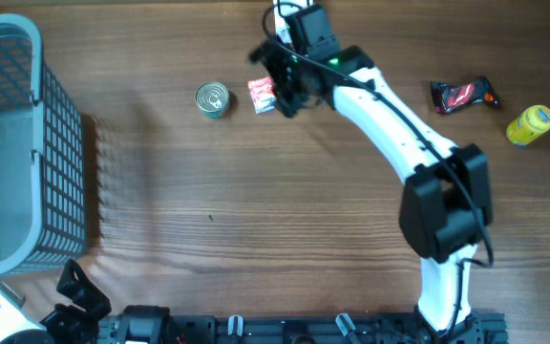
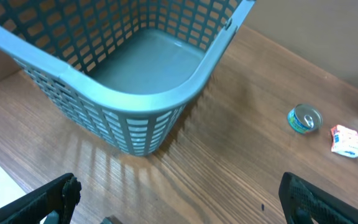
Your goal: Scan the item barcode
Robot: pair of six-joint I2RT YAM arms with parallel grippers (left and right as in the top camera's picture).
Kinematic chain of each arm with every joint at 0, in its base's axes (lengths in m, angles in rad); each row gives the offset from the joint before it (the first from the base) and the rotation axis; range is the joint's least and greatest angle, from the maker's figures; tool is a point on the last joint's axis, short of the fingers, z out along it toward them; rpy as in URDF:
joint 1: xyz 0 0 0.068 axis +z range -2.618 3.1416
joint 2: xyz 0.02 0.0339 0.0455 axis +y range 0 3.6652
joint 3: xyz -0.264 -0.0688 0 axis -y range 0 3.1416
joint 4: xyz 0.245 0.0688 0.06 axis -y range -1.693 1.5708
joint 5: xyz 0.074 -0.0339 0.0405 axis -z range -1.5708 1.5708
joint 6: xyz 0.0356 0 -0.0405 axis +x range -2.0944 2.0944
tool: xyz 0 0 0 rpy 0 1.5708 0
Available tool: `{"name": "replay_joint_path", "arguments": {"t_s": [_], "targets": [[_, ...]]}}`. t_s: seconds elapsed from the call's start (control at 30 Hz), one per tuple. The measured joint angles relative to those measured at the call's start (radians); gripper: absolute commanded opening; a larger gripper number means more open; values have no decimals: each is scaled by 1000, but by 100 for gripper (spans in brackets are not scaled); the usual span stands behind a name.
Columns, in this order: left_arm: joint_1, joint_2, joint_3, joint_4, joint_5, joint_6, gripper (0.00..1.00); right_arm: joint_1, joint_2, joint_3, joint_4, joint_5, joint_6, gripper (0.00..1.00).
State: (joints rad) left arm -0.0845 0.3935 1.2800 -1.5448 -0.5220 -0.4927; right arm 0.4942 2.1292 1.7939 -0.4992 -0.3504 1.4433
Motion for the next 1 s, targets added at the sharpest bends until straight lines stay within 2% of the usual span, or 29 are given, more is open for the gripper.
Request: {"name": "replay_joint_path", "arguments": {"t_s": [0.17,0.27,0.4,0.57,0.63,0.73,0.77,0.8,0.93,1.0], "targets": [[0,0,0,-1,0,0,100,16,128,0,68,-24,250,100],[0,0,0,0,0,0,100,11,203,0,84,-30,314,99],[0,0,0,0,0,0,100,4,216,0,45,-3,333,100],[0,0,0,0,0,0,100,-21,217,0,37,36,333,99],[0,0,0,0,0,0,100,-32,218,0,40,41,333,92],[0,0,0,0,0,0,100,-37,220,0,53,71,336,90],[0,0,0,0,0,0,100,-36,222,0,60,77,336,99],[0,0,0,0,0,0,100,-36,223,0,89,88,327,100],[0,0,0,7,0,0,100,-39,232,5,334,96,138,100],[0,0,0,9,0,0,100,-40,232,41,262,86,29,100]]}}
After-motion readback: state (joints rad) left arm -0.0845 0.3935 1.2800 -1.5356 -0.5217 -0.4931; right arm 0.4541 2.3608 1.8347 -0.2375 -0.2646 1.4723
